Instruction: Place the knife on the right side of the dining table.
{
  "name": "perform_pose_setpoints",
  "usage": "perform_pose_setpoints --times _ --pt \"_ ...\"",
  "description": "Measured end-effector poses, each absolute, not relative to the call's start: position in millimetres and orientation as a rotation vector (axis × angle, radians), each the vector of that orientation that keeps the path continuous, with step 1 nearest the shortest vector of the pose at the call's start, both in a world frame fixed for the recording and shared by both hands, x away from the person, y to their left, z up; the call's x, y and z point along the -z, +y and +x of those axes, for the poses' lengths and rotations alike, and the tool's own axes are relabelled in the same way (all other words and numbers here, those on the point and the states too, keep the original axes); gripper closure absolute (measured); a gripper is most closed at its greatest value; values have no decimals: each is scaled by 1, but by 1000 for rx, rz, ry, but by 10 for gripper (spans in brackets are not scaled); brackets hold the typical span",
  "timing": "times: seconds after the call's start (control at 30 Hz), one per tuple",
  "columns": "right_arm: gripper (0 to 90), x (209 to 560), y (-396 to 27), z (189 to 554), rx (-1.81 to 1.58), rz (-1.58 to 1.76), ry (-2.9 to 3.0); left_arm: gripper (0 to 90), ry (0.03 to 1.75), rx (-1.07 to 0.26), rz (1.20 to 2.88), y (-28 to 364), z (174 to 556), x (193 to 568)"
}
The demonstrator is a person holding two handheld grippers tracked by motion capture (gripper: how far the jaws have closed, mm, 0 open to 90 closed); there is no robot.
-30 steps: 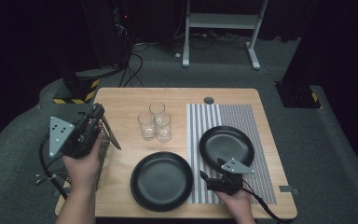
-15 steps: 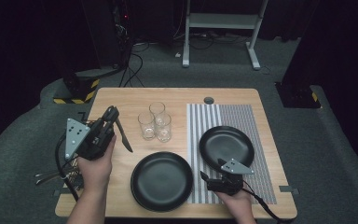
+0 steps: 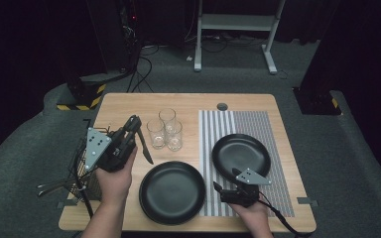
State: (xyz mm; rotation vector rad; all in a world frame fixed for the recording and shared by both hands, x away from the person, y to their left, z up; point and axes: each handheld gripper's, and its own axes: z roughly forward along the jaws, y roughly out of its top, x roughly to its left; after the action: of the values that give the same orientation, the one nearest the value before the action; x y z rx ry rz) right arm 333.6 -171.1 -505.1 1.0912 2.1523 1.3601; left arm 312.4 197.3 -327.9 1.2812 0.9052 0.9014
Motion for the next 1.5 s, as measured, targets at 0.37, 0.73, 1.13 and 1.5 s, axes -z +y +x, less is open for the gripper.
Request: perform_pose_setpoints --times 0.37,0.73,1.13,1.5 --pt "105 505 -170 333 -1365 1096 2159 828 881 -872 1293 184 313 330" --pt "106 506 -169 333 -1339 1083 2169 828 867 -852 1310 171 317 331" --pt "106 505 -170 332 -1354 1084 2149 828 851 -840 1316 163 317 330" --pt "107 505 -170 333 -1357 1083 2148 828 825 -825 1330 150 321 331"
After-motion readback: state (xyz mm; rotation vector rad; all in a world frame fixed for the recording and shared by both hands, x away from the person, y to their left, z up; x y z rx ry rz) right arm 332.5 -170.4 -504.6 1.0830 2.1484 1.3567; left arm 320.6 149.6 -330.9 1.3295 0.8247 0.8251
